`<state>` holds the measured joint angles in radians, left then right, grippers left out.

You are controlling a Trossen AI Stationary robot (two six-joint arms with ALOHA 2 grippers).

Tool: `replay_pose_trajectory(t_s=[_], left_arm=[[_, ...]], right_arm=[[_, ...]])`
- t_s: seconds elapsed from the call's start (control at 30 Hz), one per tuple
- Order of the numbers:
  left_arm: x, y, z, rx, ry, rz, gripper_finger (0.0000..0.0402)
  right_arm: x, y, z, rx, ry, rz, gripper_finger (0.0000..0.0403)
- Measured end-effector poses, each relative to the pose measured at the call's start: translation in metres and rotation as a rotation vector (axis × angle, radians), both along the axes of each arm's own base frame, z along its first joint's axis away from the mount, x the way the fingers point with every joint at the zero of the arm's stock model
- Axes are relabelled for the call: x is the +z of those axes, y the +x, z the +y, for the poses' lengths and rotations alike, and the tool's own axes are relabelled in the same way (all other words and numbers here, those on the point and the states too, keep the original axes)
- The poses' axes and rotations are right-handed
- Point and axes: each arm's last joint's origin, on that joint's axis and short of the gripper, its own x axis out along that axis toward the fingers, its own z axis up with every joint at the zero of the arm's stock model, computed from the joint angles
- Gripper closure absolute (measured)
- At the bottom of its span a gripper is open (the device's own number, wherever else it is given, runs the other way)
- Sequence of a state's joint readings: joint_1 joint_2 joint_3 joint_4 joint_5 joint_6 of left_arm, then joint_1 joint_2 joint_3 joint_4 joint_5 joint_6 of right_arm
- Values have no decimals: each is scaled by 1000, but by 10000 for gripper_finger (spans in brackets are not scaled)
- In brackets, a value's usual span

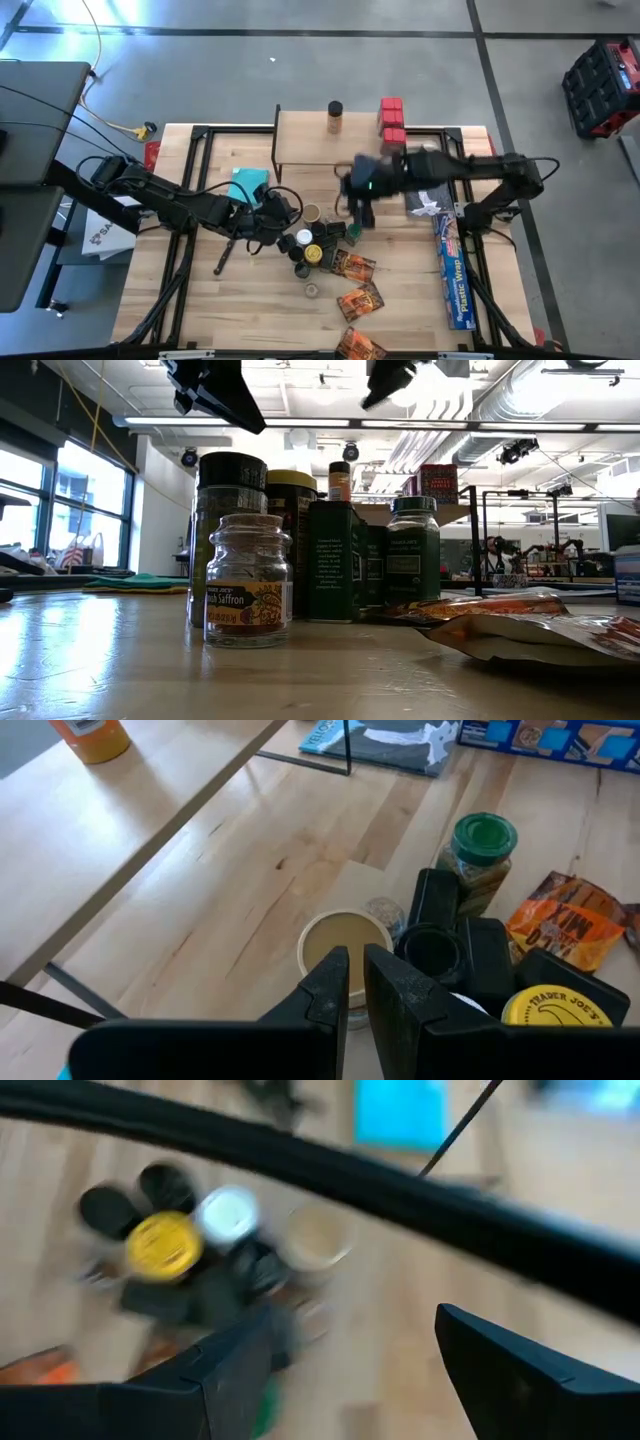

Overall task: Shelf spices
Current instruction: Put the green seasoning bottle on the shelf

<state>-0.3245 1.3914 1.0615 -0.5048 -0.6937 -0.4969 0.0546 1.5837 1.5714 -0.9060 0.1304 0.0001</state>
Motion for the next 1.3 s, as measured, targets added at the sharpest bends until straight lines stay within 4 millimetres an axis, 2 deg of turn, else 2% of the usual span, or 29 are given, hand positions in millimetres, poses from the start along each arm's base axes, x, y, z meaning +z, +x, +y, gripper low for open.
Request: replay_pose_trajectory(t_s=[0.2, 0.33, 0.5, 0.8, 1.07, 1.17, 1.3], left_arm=[[0, 0, 0, 6, 5, -4, 369], [1, 0, 1, 18, 17, -10, 369], [1, 0, 1, 25, 23, -14, 369], [1, 0, 2, 29, 37, -12, 369], [1, 0, 2, 33, 42, -14, 369], [1, 1, 2, 34, 42, -15, 369], [1, 1, 2, 34, 41, -16, 369]], right_arm=[[-48, -5, 48, -104, 87, 117, 130], [-63, -10, 63, -274, 99, 102, 130], [-80, -10, 64, -433, 166, 58, 130], [-121, -18, 62, -524, 189, 75, 130], [-144, -22, 60, -539, 213, 53, 131], [-150, -24, 59, -553, 185, 45, 146], [-153, -25, 58, -544, 168, 41, 199]])
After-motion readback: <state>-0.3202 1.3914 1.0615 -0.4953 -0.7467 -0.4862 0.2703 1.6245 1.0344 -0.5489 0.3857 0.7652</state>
